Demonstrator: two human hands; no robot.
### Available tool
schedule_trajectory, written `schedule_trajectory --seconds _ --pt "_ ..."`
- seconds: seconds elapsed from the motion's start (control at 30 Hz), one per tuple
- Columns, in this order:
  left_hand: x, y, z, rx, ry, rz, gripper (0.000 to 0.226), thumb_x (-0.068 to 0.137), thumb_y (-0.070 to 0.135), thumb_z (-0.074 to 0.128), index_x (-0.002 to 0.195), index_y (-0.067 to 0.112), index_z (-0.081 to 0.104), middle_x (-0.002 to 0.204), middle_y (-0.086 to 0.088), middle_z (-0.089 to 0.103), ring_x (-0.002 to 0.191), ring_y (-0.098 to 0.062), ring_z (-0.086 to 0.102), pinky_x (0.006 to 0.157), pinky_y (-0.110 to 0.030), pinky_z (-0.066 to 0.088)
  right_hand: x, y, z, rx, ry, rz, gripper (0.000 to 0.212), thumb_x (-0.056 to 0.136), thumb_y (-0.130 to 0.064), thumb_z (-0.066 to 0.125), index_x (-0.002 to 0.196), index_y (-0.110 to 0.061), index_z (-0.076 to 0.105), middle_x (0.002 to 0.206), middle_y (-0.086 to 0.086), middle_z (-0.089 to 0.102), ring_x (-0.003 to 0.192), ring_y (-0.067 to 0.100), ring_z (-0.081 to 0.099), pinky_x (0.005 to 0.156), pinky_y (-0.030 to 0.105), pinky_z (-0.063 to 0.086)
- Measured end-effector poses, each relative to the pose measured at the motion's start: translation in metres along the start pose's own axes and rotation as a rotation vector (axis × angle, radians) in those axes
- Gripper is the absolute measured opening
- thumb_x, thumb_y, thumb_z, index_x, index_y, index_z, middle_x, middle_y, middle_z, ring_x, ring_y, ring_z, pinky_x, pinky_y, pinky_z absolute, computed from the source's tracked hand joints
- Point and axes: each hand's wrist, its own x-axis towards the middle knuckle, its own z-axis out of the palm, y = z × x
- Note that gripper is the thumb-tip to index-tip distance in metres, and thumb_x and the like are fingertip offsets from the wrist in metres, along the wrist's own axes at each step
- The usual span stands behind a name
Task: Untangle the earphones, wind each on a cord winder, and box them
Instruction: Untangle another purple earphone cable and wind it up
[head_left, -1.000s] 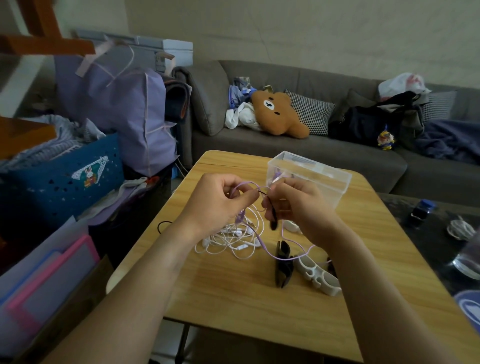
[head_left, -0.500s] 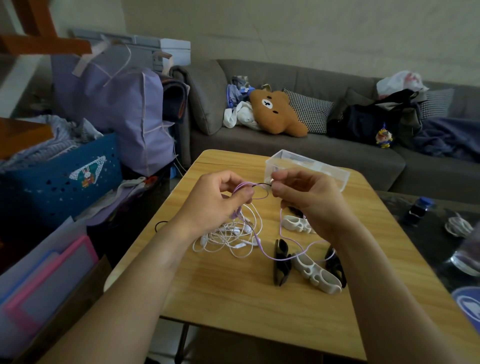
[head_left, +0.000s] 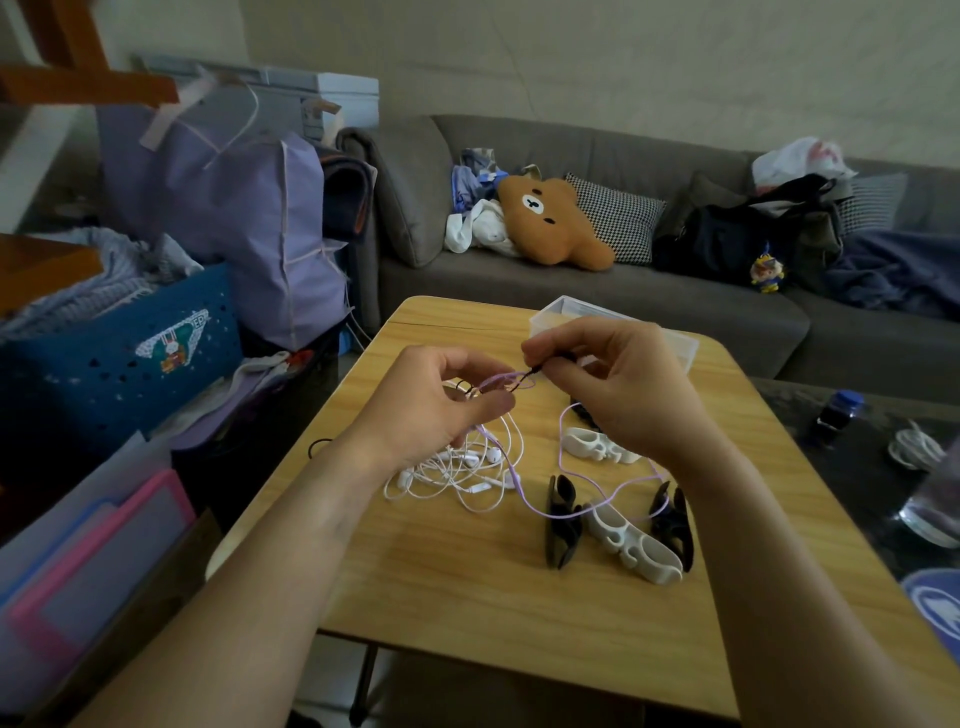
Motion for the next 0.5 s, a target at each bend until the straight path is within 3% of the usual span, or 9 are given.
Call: schedule_trajectory --seconds 0.17,0.3,0.37,0.5 --pt "-0.003 0.0034 0.0007 -0.014 -0.029 -0.012 0.032 0.078 0.007 0.083 0.107 0.013 0.073 0.098 -0.007 0.075 0.059 -0.018 0.052 0.045 -0.018 0.044 -0.0017 -0.0034 0.003 -0.116 -0.039 -0.016 0.028 0.091 -0.004 0.069 0.094 -0.03 0.076 0.088 -0.017 0.074 0.075 -0.008 0.064 0.069 0.009 0.047" --pt "-0.0031 0.0041 -0.0003 -0.027 -0.031 -0.032 0.034 0.076 0.013 0.085 0.107 0.015 0.073 0.097 -0.006 0.075 0.062 -0.023 0.057 0.048 -0.02 0.049 -0.0013 -0.0036 0.0048 -0.099 -0.047 0.043 0.028 0.082 -0.011 0.081 0.099 -0.031 0.071 0.094 -0.012 0.073 0.084 0.002 0.07 0.081 0.027 0.059" --pt "-0.0027 0.0043 -0.0008 -0.036 -0.028 -0.03 0.033 0.076 0.012 0.084 0.107 0.014 0.073 0.097 -0.007 0.075 0.062 -0.026 0.057 0.048 -0.02 0.048 -0.0014 -0.0037 0.0051 -0.013 -0.009 0.071 0.03 0.073 -0.015 0.089 0.091 -0.028 0.068 0.089 -0.005 0.074 0.081 0.01 0.072 0.08 0.036 0.061" --pt "-0.0023 0.0049 -0.0012 -0.05 -0.047 -0.01 0.032 0.077 0.01 0.083 0.108 0.012 0.073 0.098 -0.012 0.074 0.064 -0.032 0.059 0.048 -0.022 0.049 -0.0021 -0.0046 0.0057 0.007 0.004 0.036 0.026 0.067 -0.021 0.091 0.081 -0.021 0.069 0.08 -0.003 0.075 0.074 0.01 0.074 0.071 0.033 0.061"
